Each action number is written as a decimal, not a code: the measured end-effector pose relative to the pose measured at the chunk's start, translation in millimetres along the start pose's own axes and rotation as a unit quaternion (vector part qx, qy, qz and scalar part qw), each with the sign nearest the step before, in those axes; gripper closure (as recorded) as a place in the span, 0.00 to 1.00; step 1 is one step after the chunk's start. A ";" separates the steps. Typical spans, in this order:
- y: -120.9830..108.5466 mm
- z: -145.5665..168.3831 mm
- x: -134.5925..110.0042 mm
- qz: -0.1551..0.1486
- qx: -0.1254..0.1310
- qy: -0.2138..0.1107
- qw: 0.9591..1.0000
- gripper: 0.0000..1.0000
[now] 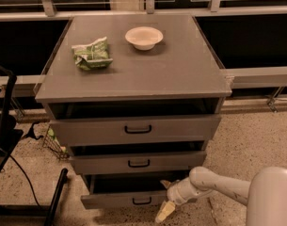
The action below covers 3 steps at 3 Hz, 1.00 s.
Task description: Open bottom drawer
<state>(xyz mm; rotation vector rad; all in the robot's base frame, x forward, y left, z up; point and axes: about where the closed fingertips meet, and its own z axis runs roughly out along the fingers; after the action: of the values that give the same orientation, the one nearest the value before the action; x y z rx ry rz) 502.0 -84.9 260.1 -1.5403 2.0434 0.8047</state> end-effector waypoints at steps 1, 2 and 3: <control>-12.0 5.6 3.9 -0.035 0.017 0.022 0.999 0.00; -25.5 16.4 12.9 -0.060 0.033 0.067 0.995 0.00; -41.3 36.1 31.9 -0.058 0.033 0.104 0.992 0.00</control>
Offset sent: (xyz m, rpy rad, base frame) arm 0.0407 -0.0082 -0.0431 -0.2808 -0.1528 0.1013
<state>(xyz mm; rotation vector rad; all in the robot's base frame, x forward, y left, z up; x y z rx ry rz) 533.5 -90.7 205.3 -1.7499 2.0768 0.5463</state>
